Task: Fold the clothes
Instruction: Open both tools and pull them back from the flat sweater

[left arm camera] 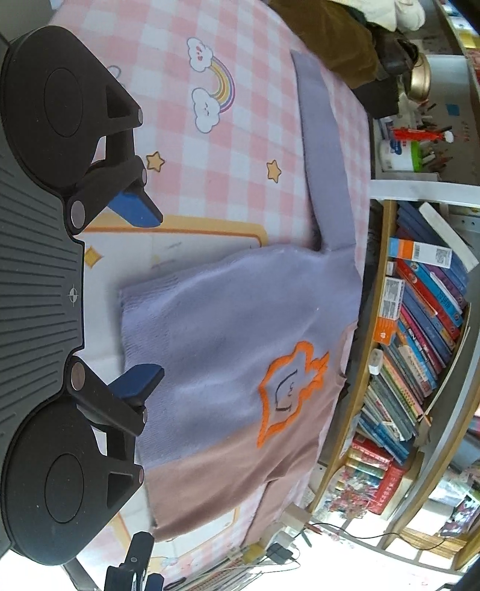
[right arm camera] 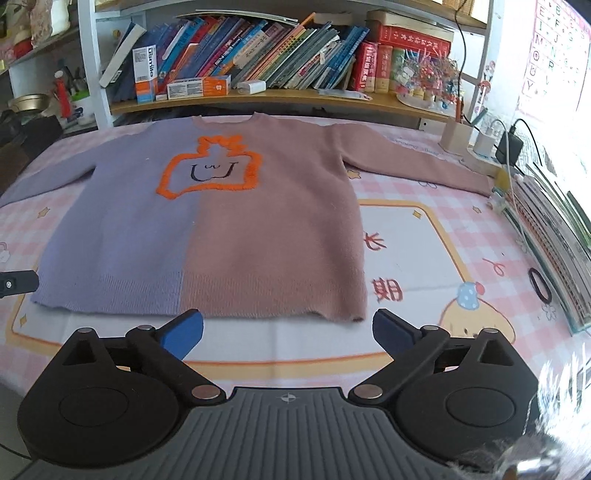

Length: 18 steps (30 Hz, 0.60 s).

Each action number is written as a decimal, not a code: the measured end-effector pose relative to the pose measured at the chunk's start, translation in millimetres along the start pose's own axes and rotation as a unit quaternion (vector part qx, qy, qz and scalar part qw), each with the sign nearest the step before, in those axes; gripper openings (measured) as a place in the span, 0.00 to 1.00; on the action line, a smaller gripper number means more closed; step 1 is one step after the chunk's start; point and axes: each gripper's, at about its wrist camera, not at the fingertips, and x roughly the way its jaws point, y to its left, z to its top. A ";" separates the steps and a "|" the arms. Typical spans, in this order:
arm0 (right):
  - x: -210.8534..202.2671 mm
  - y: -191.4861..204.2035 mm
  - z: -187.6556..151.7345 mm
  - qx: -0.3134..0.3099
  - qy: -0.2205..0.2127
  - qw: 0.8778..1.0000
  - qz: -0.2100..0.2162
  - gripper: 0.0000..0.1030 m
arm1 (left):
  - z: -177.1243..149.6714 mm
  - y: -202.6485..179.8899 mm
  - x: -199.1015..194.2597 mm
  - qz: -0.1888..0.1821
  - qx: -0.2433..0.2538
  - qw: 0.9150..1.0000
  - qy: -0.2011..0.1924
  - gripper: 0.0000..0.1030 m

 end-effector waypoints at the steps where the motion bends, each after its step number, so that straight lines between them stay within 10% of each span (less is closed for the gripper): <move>1: -2.5 -3.5 -2.4 0.003 0.001 1.000 0.000 0.96 | -1.5 -4.1 -3.7 0.003 0.003 1.000 -0.002 0.82; 18: -47.3 -38.8 -53.2 0.021 -0.017 0.999 -0.023 0.97 | -40.2 -53.6 -52.2 0.013 0.034 0.999 -0.037 0.88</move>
